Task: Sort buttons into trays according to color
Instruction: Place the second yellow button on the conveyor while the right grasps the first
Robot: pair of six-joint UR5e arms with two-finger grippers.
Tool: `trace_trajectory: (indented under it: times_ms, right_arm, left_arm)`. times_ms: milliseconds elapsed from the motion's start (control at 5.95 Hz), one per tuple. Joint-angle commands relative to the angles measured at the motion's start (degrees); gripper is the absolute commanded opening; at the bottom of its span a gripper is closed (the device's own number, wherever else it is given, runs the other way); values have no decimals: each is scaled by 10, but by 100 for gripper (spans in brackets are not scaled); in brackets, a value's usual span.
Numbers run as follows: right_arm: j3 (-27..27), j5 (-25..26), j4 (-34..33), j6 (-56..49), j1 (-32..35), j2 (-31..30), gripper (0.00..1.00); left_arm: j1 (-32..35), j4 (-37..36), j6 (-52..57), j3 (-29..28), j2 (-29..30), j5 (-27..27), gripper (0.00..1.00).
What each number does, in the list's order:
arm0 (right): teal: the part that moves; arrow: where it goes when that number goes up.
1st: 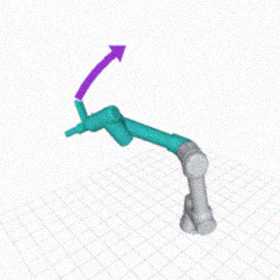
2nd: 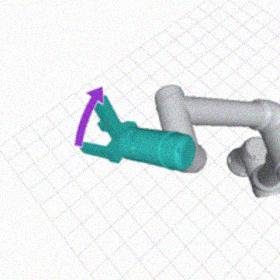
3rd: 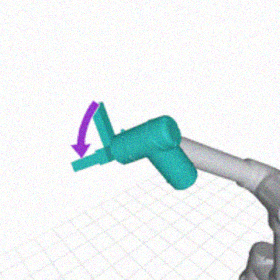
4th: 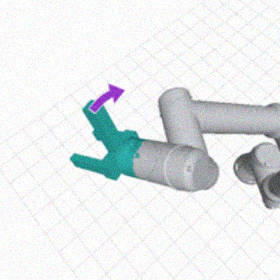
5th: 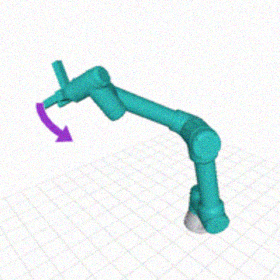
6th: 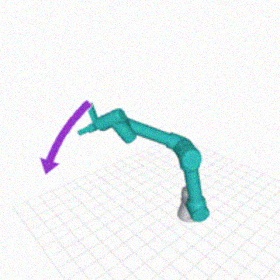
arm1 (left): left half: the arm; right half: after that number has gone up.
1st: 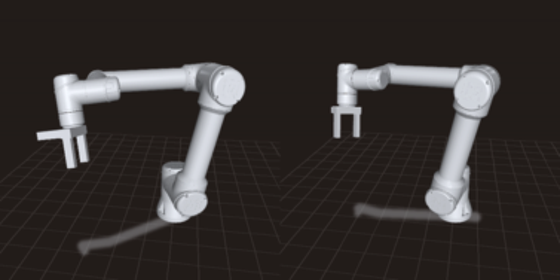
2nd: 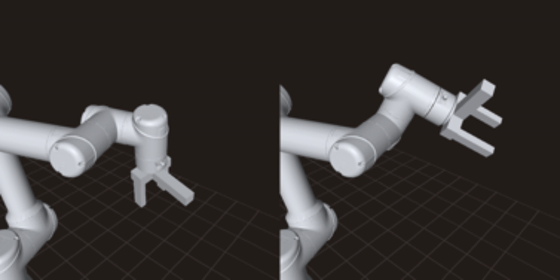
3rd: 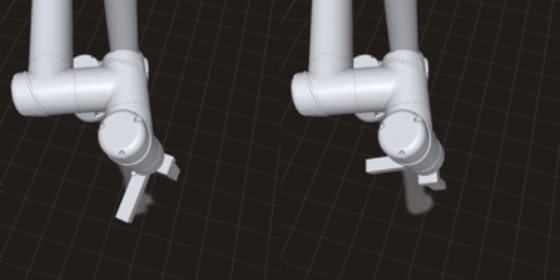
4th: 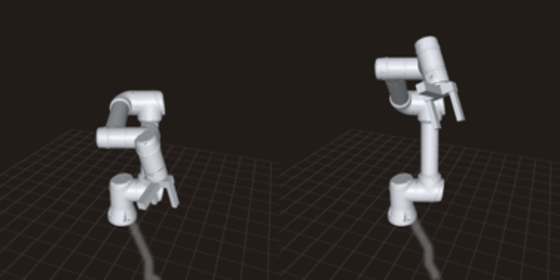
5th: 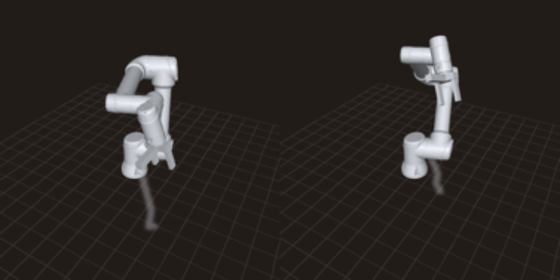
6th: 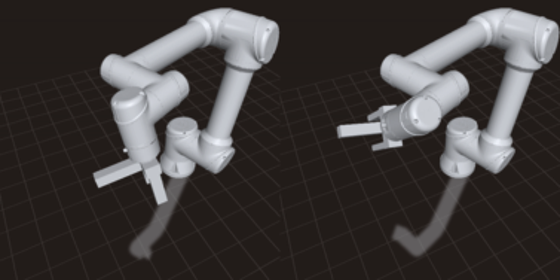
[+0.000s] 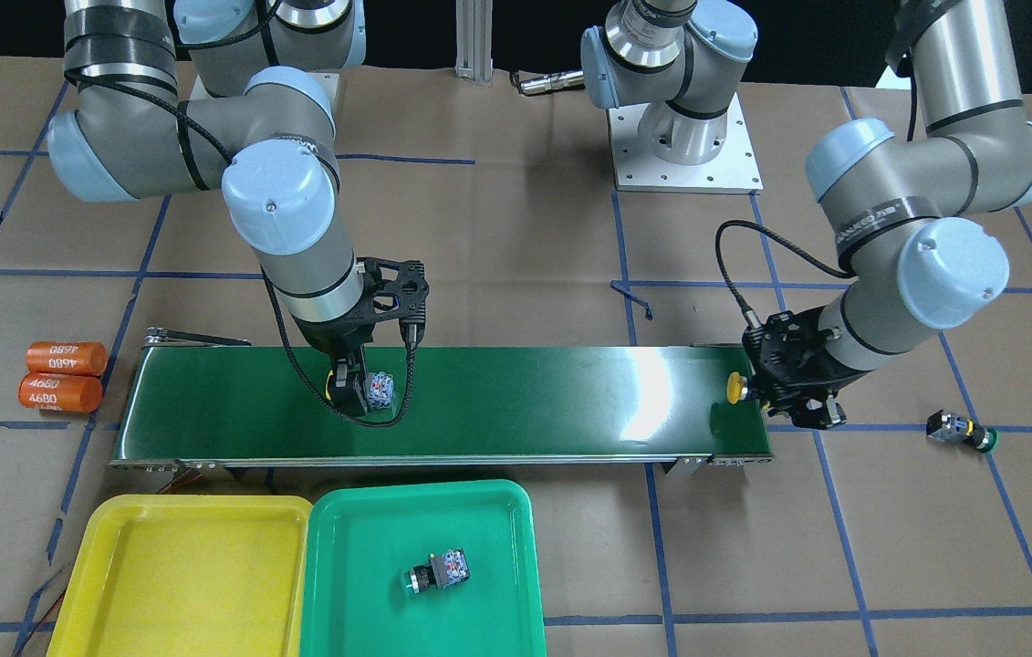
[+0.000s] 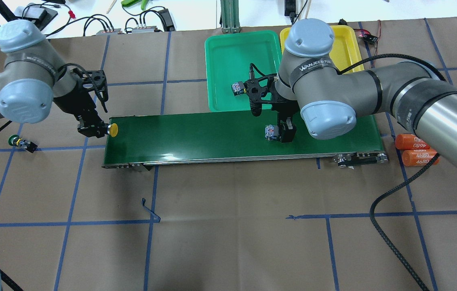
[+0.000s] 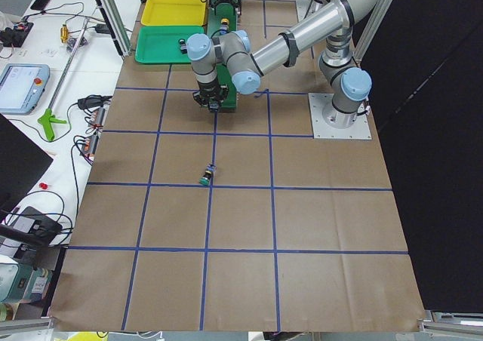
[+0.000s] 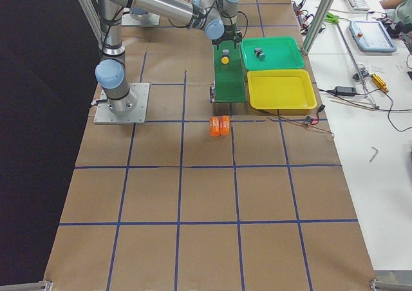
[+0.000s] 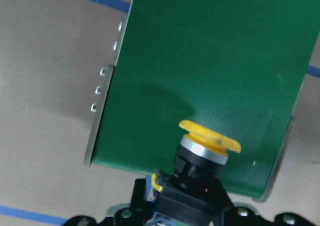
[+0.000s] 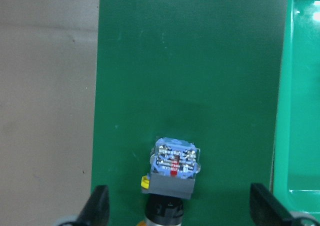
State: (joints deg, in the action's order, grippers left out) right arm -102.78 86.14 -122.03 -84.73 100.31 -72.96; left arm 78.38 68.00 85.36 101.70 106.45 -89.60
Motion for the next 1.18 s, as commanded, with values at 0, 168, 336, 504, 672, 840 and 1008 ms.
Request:
trace_trajectory:
  times_ms: [0, 168, 336, 504, 672, 840, 1008]
  right_arm:
    - [-18, 4, -8, -35, -39, 14, 100]
    - [-40, 3, -7, -35, -66, 10, 100]
    - [-47, 3, -4, -34, -90, 7, 83]
    - [-45, 8, -5, -35, -96, 5, 42]
    - [-45, 17, -5, -61, -104, -3, 21]
    - [-38, 47, -5, -83, -120, -19, 13]
    - [-21, 49, -4, -104, -122, -31, 10]
  left_arm:
    - [43, -15, -25, 12, 5, 0, 12]
    - [52, -36, -23, 14, 17, 0, 28]
    - [56, -38, -22, 15, 19, 0, 65]
    - [49, -32, -21, 16, 9, -3, 99]
    - [27, -29, -13, 2, -2, -8, 99]
    - [-21, -27, 15, -4, -3, -6, 99]
    - [-89, -25, 64, -6, 2, -6, 99]
